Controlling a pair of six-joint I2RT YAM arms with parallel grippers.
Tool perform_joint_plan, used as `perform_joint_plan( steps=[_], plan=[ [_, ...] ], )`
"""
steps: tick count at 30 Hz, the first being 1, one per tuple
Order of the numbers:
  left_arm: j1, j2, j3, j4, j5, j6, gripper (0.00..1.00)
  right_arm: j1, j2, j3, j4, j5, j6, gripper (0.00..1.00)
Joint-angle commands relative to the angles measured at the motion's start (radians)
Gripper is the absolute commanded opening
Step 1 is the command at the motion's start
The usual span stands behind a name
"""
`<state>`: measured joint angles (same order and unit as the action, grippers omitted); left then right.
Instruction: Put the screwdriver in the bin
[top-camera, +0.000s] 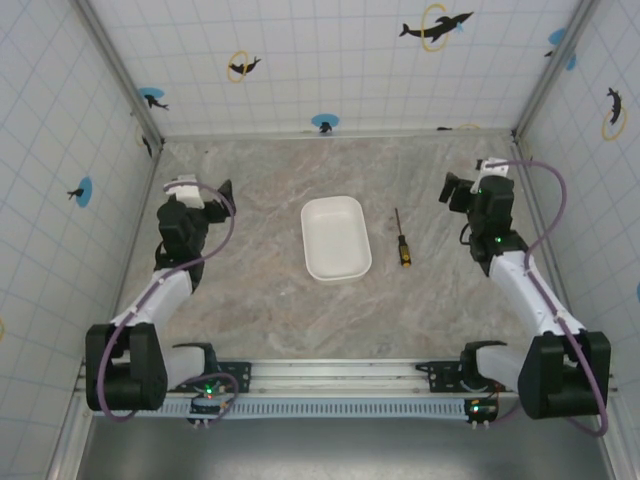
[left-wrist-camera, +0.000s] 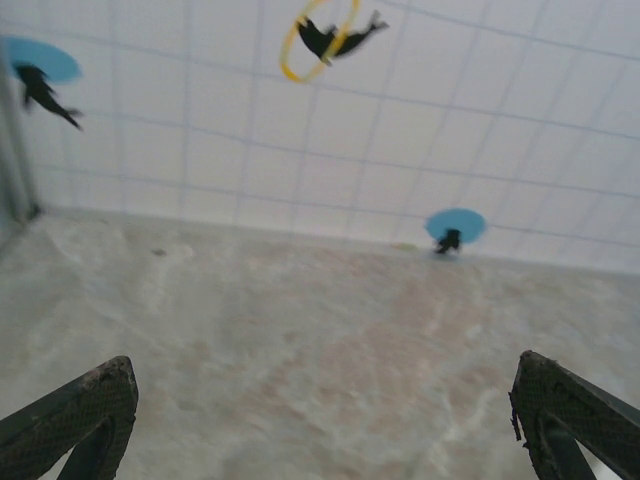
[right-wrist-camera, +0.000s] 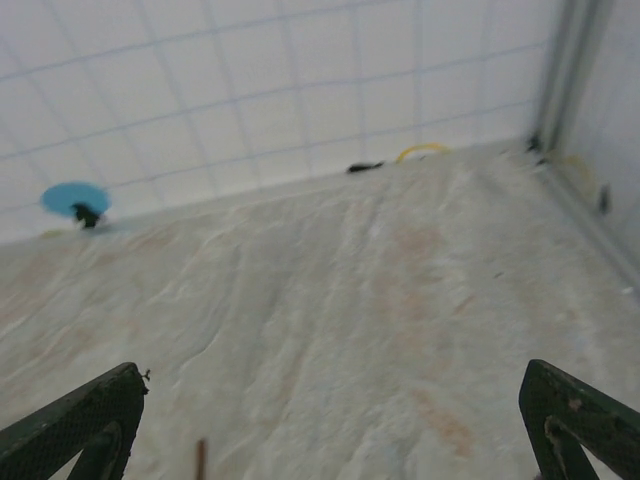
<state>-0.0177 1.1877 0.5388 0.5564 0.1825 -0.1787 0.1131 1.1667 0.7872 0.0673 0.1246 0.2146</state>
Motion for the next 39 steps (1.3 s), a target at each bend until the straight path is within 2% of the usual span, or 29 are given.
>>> perform_joint_plan(
  steps=[1,4,6,15,29,39],
  plan=[
    [-0.008,0.018,0.006,-0.130,0.208,-0.128,0.98,0.037,0.084,0.091,-0.396,-0.226,0.084,0.99],
    [-0.037,0.044,0.007,-0.162,0.264,-0.155,0.98,0.086,0.166,0.130,-0.510,-0.253,0.102,0.99],
    [-0.058,0.063,0.012,-0.184,0.303,-0.160,0.98,0.115,0.210,0.128,-0.523,-0.279,0.107,0.99],
    [-0.112,0.083,0.004,-0.222,0.389,-0.268,0.98,0.181,0.335,0.150,-0.542,-0.229,0.127,0.88],
    [-0.134,0.104,-0.013,-0.243,0.410,-0.280,0.98,0.239,0.545,0.323,-0.669,-0.154,0.080,0.68],
    [-0.143,0.130,0.001,-0.272,0.416,-0.268,0.97,0.261,0.611,0.352,-0.704,-0.142,0.070,0.57]
  ],
)
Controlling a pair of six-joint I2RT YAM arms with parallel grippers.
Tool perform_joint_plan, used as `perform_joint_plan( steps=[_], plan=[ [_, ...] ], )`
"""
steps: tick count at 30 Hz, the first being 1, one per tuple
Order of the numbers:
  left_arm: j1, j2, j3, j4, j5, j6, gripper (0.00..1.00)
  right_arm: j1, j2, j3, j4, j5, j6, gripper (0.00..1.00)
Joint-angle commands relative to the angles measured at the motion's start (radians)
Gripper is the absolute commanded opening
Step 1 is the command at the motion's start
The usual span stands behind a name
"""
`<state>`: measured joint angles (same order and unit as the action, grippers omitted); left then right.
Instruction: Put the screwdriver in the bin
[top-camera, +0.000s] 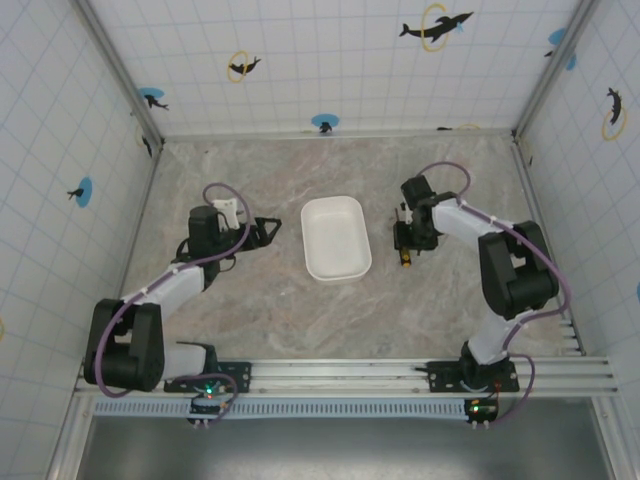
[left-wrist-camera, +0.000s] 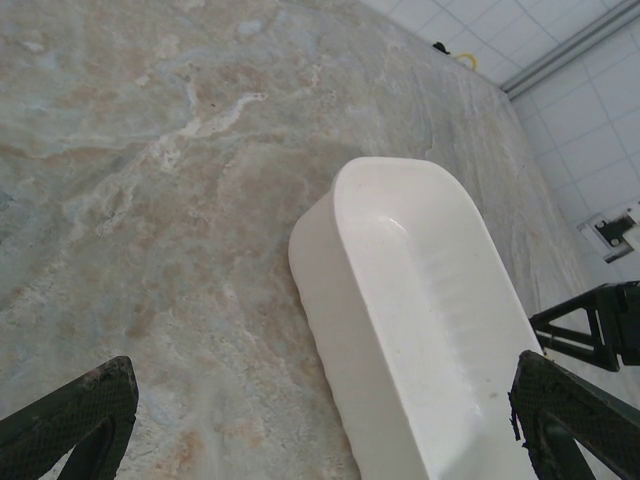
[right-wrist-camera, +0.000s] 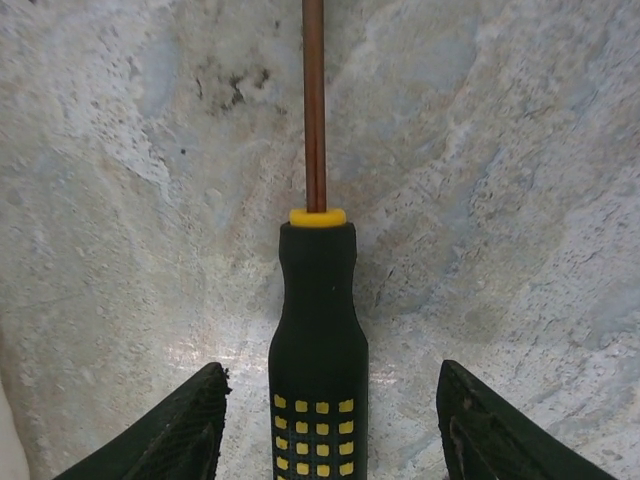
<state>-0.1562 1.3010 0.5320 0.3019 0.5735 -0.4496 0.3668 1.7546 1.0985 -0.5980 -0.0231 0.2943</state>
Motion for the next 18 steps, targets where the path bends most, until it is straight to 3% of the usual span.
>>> perform_joint_plan(
  steps=[1,15,18],
  plan=[
    [-0.004,0.021,0.010,-0.019,0.028,0.003,0.98,0.007,0.028,0.044,-0.040,0.006,-0.009,0.55],
    [-0.013,0.025,0.031,-0.060,0.024,0.021,0.98,0.010,0.062,0.045,-0.016,-0.017,0.005,0.34],
    [-0.014,0.025,0.036,-0.070,0.024,0.026,0.98,0.009,0.065,0.041,-0.009,-0.027,0.008,0.10]
  ],
)
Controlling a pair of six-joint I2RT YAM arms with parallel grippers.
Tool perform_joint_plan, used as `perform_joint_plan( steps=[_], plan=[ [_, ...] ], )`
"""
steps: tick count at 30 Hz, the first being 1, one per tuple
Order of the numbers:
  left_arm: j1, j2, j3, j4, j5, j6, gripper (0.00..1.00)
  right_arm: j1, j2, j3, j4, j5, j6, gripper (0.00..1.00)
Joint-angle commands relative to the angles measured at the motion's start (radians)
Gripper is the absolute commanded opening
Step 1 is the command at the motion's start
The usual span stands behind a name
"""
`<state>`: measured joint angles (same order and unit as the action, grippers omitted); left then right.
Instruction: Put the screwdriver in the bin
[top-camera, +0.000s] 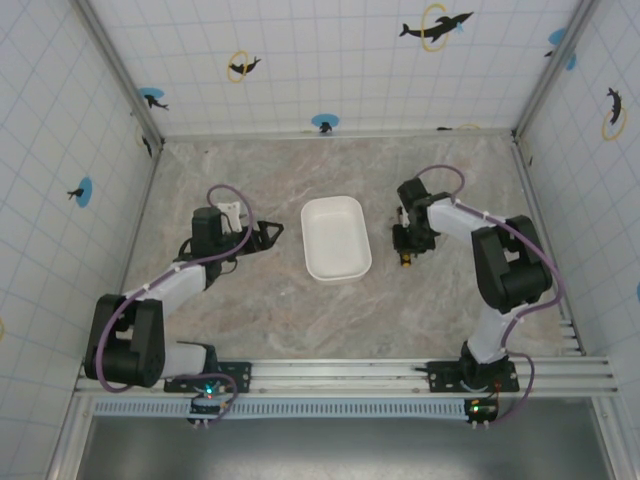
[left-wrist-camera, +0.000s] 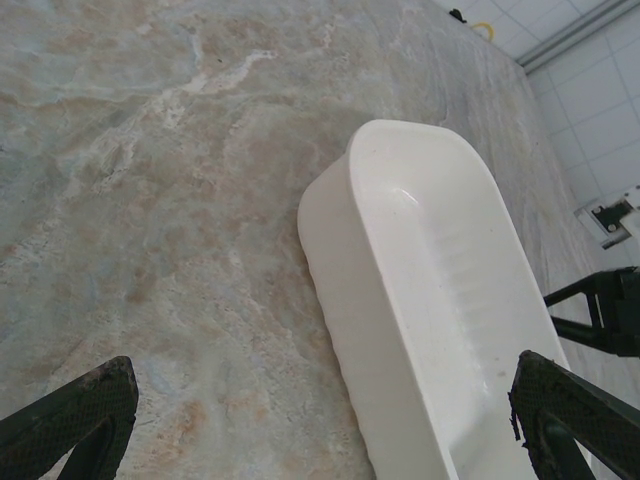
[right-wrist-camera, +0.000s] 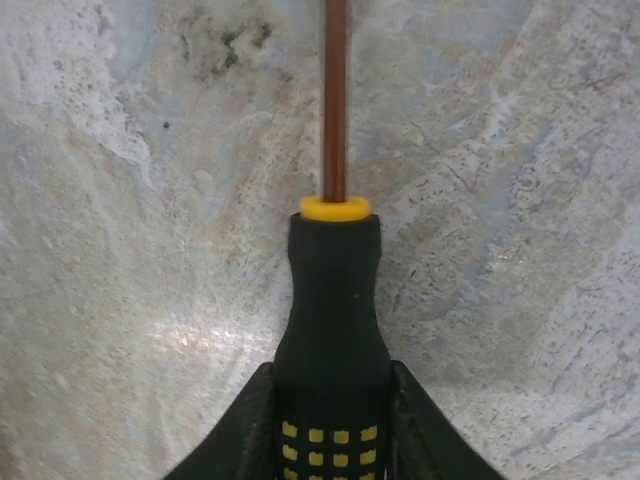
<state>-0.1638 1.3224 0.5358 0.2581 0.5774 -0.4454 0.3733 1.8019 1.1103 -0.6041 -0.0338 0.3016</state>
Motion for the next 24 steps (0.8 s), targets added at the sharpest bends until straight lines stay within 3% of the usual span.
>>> perform_joint_plan(
  steps=[1,8,14,19,24],
  plan=[
    [-0.007,0.001,0.033,-0.026,0.019,0.021,0.98,0.002,0.017,0.028,-0.001,-0.026,0.003,0.03],
    [-0.007,-0.009,0.043,-0.053,0.027,0.046,0.98,-0.060,-0.046,0.037,0.046,-0.194,0.054,0.00],
    [-0.006,-0.012,0.085,-0.087,0.065,0.078,0.97,-0.120,-0.180,0.202,0.078,-0.243,0.177,0.00],
    [-0.007,0.004,0.114,-0.088,0.102,0.078,0.98,-0.001,-0.248,0.366,0.147,-0.109,0.264,0.00],
    [-0.007,0.024,0.124,-0.086,0.124,0.083,0.98,0.184,-0.250,0.389,0.230,0.058,0.298,0.00]
  ],
)
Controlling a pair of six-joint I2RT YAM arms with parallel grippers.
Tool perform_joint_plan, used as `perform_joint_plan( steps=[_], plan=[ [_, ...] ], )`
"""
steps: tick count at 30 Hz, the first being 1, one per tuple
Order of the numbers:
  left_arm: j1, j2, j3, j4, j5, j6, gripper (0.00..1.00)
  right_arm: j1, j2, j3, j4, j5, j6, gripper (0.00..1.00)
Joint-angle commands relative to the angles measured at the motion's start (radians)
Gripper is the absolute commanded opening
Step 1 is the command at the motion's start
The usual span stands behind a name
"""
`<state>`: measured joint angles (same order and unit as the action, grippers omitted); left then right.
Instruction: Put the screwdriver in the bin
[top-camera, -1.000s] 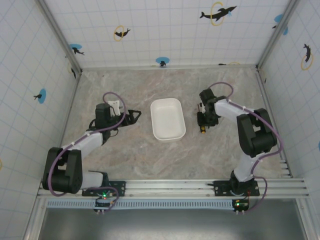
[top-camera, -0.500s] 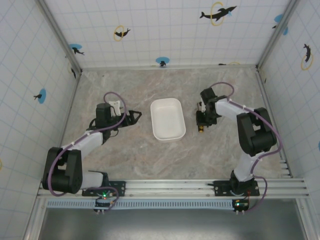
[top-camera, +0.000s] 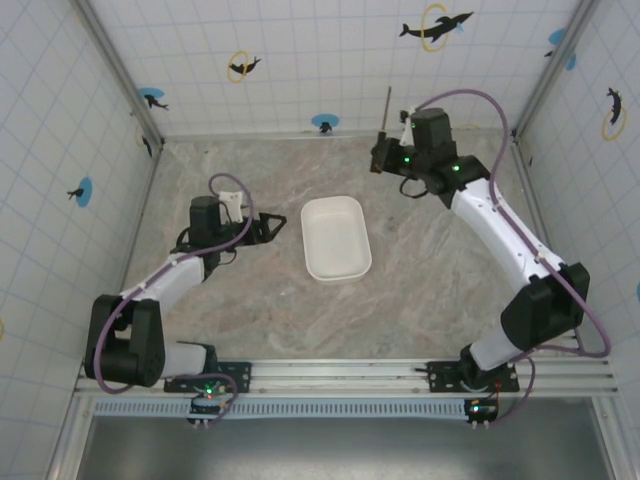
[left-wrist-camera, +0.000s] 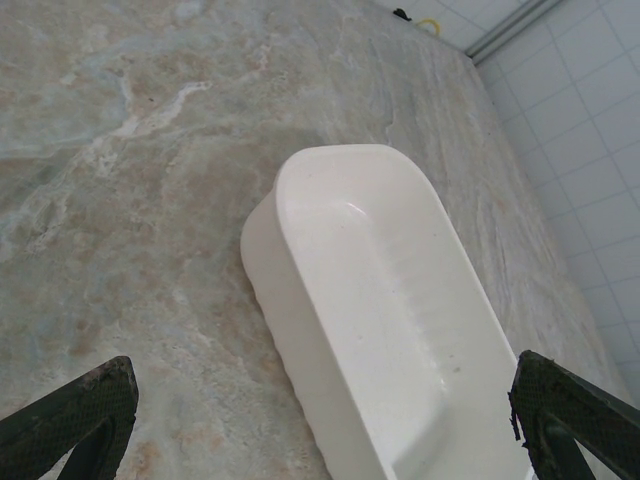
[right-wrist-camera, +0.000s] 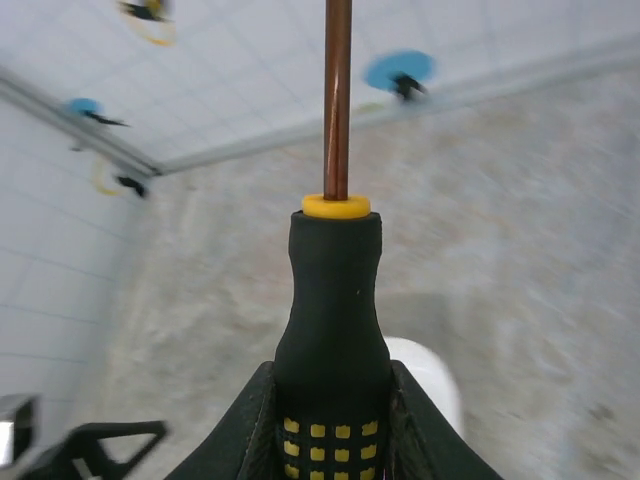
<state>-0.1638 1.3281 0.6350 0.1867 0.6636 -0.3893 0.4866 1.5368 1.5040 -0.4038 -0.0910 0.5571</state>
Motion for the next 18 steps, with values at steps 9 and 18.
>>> perform_joint_plan(
  steps=[9,18],
  plan=[
    [-0.006,0.045,0.044,-0.029,0.037,0.043,0.98,0.242,0.162,-0.070,-0.066,0.106,0.134,0.00],
    [-0.008,0.088,0.045,-0.026,0.022,0.050,0.98,0.297,0.246,-0.138,-0.163,0.038,0.145,0.00]
  ],
)
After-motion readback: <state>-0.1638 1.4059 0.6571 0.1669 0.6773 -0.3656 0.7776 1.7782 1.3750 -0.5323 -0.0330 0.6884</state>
